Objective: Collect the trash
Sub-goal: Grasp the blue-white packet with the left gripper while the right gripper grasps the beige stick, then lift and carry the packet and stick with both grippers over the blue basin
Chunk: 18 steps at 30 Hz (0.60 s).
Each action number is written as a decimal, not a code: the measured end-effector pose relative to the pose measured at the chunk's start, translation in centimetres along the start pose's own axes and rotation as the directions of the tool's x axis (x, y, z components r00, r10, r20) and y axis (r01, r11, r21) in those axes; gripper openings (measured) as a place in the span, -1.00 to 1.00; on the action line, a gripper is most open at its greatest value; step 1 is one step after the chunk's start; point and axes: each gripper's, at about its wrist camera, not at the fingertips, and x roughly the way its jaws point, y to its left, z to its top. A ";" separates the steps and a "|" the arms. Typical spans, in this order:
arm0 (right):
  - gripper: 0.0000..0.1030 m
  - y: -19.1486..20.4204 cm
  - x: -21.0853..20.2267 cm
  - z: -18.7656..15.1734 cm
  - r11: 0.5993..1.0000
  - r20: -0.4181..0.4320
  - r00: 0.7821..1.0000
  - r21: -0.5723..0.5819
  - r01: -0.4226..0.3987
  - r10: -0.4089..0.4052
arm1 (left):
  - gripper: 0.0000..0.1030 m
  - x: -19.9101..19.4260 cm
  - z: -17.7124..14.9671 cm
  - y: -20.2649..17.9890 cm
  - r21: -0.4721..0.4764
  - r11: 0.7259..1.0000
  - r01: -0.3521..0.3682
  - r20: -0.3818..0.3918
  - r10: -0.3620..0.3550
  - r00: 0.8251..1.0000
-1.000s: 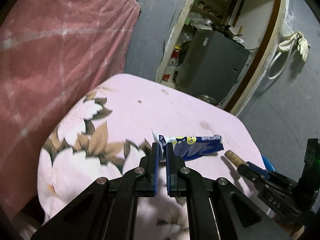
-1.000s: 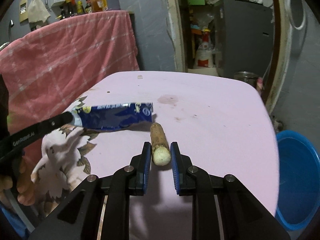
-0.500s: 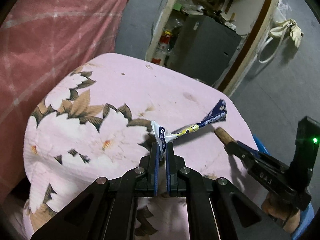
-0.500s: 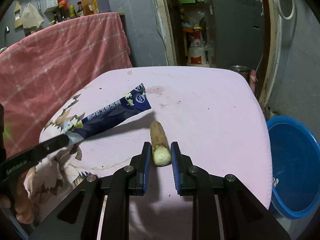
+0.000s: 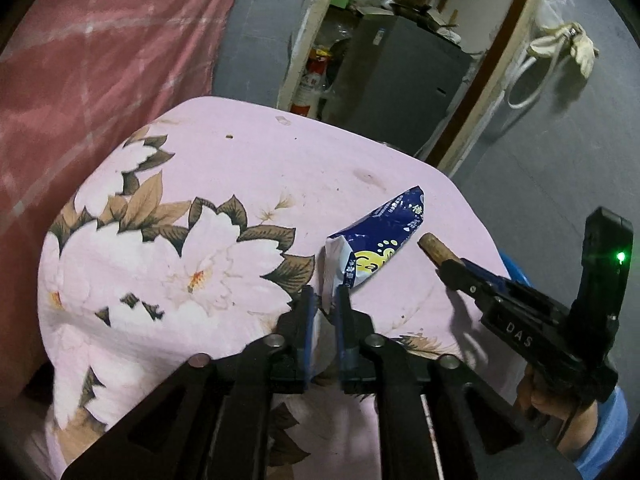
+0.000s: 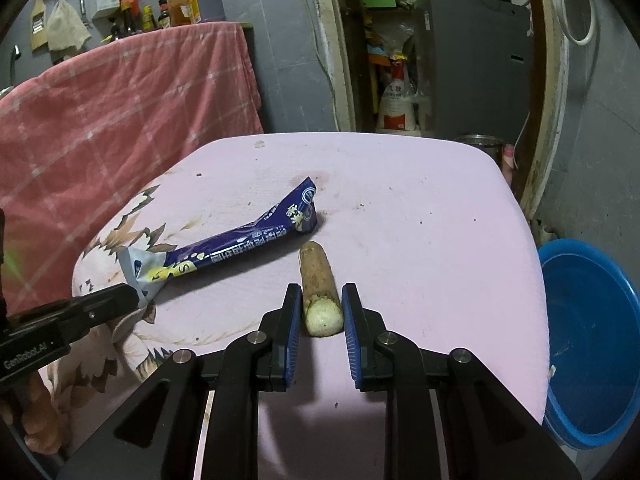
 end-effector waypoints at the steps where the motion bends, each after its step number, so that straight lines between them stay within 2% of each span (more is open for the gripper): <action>1: -0.64 0.0 0.0 0.0 1.000 0.000 1.000 0.000 -0.001 0.001 | -0.51 0.0 0.0 0.0 0.012 1.000 -0.003 0.001 0.003 1.000; 2: -0.65 -0.1 0.0 0.1 1.000 0.001 1.000 0.000 0.000 0.000 | -0.34 0.0 0.1 0.2 0.017 1.000 0.003 0.003 -0.003 1.000; 4: -0.66 -0.1 0.0 0.1 1.000 0.001 1.000 0.004 0.001 -0.001 | -0.33 -0.1 0.0 0.5 0.017 0.999 0.027 0.004 -0.027 1.000; 14: -0.67 -2.2 -0.7 -0.2 0.996 0.020 0.998 0.059 0.062 -0.063 | -0.33 2.9 2.0 -0.8 0.141 0.987 0.077 -0.058 -0.069 0.996; 18: -0.66 -2.9 -0.7 -0.2 0.996 0.023 0.998 0.070 0.049 -0.051 | -0.33 4.6 3.1 -1.6 0.186 0.979 0.087 -0.084 -0.072 0.994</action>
